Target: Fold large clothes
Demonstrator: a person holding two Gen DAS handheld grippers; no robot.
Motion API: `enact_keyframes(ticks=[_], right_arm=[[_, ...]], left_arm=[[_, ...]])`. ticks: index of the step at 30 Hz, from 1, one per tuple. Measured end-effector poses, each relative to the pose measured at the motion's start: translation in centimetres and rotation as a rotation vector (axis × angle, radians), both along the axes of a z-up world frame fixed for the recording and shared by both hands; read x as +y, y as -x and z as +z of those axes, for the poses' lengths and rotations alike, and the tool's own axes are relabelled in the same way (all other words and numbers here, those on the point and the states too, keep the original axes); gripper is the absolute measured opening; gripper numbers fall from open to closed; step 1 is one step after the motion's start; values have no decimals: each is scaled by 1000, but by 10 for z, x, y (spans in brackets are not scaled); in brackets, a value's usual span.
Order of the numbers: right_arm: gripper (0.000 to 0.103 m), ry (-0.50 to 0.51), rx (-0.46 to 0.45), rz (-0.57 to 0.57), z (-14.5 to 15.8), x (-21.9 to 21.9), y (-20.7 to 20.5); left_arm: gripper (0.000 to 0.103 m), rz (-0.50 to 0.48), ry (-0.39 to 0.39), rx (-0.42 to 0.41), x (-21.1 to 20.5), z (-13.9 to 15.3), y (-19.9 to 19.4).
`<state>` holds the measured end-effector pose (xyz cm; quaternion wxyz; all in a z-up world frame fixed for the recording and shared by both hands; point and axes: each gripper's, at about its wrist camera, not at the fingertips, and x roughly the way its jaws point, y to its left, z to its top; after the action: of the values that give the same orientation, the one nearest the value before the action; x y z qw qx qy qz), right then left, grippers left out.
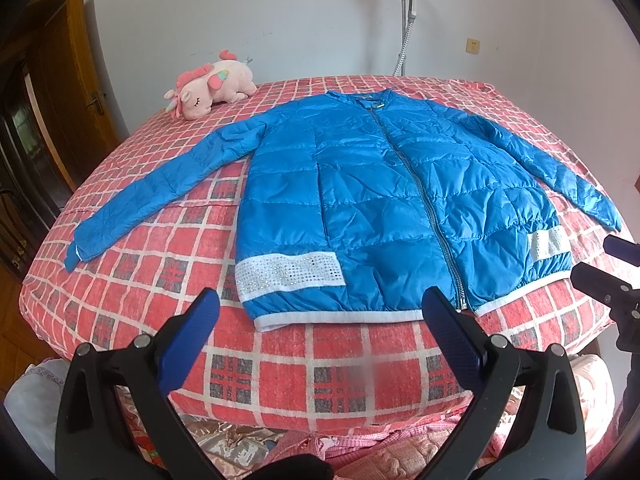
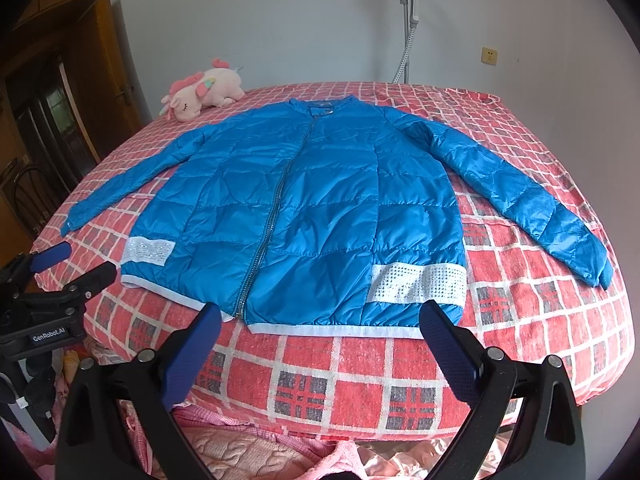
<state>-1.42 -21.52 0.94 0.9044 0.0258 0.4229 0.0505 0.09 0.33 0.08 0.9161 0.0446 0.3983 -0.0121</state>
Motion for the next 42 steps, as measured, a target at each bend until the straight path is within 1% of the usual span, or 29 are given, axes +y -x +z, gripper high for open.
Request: enact_keyframes(ticks=[14,42], right_arm=[[99,1,-1,0,0,0,0],[99,2,-1,1,-1,1,-1]], left_arm=[[100,4,-1,-2,5,4,-2],[100,5,-4,-3,5,3,-1]])
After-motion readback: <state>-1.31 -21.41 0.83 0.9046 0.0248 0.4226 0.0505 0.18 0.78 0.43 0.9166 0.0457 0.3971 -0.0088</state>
